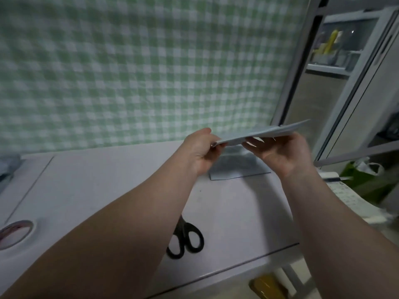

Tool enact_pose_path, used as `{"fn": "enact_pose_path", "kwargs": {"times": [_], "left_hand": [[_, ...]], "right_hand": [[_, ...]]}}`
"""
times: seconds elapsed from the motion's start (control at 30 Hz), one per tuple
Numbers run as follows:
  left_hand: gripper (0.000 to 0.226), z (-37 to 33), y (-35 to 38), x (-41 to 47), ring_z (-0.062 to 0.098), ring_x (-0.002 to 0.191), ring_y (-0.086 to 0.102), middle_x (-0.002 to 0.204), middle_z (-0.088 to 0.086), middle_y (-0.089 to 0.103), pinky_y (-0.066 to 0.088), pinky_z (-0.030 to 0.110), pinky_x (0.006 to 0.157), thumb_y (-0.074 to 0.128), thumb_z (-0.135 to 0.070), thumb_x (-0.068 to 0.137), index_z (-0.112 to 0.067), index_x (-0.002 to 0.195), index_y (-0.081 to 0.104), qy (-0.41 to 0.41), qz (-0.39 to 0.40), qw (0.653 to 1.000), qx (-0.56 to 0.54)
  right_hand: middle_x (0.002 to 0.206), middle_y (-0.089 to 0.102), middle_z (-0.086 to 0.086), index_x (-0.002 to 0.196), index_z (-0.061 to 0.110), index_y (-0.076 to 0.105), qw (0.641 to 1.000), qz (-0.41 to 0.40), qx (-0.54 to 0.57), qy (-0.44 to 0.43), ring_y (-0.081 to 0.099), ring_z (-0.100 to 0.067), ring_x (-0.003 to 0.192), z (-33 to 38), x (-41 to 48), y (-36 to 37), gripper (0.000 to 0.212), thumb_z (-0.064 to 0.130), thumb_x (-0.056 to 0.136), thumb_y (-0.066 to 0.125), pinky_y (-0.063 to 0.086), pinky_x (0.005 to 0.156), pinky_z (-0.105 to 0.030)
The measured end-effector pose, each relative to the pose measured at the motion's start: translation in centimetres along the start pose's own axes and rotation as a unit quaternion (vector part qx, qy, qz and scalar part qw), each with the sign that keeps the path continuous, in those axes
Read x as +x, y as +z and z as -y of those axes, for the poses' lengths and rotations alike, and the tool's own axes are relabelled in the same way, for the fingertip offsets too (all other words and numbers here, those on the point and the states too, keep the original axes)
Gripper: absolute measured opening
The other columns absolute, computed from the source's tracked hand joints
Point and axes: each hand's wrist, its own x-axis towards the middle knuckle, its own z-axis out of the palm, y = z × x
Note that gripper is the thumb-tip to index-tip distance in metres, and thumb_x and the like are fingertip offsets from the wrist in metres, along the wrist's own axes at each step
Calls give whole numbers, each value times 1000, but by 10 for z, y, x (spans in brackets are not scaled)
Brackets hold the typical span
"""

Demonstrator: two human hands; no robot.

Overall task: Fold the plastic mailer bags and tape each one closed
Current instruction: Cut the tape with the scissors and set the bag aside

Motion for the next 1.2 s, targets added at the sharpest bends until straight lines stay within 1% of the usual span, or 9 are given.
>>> {"fn": "enact_pose_path", "kwargs": {"times": [0.1,0.2,0.37,0.47,0.63,0.73,0.8,1.1,1.2], "left_hand": [[50,21,2,24,12,79,54,100,-1,55,45,17,57,45,14,86,-10,129,50,20,4,996,89],[30,39,-7,35,16,83,55,91,4,57,45,21,61,44,17,82,-11,85,55,-5,12,987,160],[40,56,-15,38,31,102,63,119,19,61,55,35,81,39,22,80,8,113,57,-28,34,976,213],[34,58,-19,40,34,108,60,121,19,58,48,44,94,42,17,80,-2,103,58,-11,17,942,334],[41,55,-18,32,31,115,53,129,16,52,46,37,98,54,2,84,-1,125,52,48,-8,771,635],[18,51,-19,23,25,106,53,125,14,56,44,28,85,54,-6,86,-11,103,59,98,-33,664,740],[10,49,-21,20,24,94,51,114,16,60,40,27,71,55,-8,82,-7,91,59,110,-55,635,763],[26,54,-20,16,26,113,54,120,13,62,42,29,92,50,-4,88,1,109,65,85,2,658,748],[14,55,-21,14,21,81,55,82,7,58,39,21,62,54,-6,85,-9,71,55,88,5,683,725]], "right_hand": [[130,53,-29,119,-3,51,1000,-25,8,11,54,-51,113,-1,17,-23,49,12,73,46,47,81,-66],[126,57,-27,130,-3,51,996,-70,-37,43,56,-44,113,-3,26,-40,59,11,72,48,54,75,-58],[69,63,-13,83,1,56,966,-124,-222,45,62,-17,56,1,22,-50,21,8,90,37,50,52,-21],[87,63,-15,95,2,63,931,-145,-323,90,61,-27,77,10,17,-53,19,11,84,50,50,65,-29],[66,55,-12,65,7,50,767,-166,-617,61,52,-20,56,21,4,-49,24,2,86,61,49,47,-24],[87,61,-10,84,8,59,574,-153,-804,26,59,-21,72,23,2,-48,5,4,84,61,47,60,-23],[104,63,-10,100,9,62,460,-140,-877,1,60,-27,94,19,1,-44,20,4,82,55,46,72,-26],[120,57,-11,111,9,60,362,-182,-914,28,54,-30,111,12,-13,-27,27,3,87,48,38,76,-34],[118,58,-13,101,10,59,353,-161,-922,-4,53,-31,112,7,-15,-19,22,3,85,47,40,81,-35]]}}
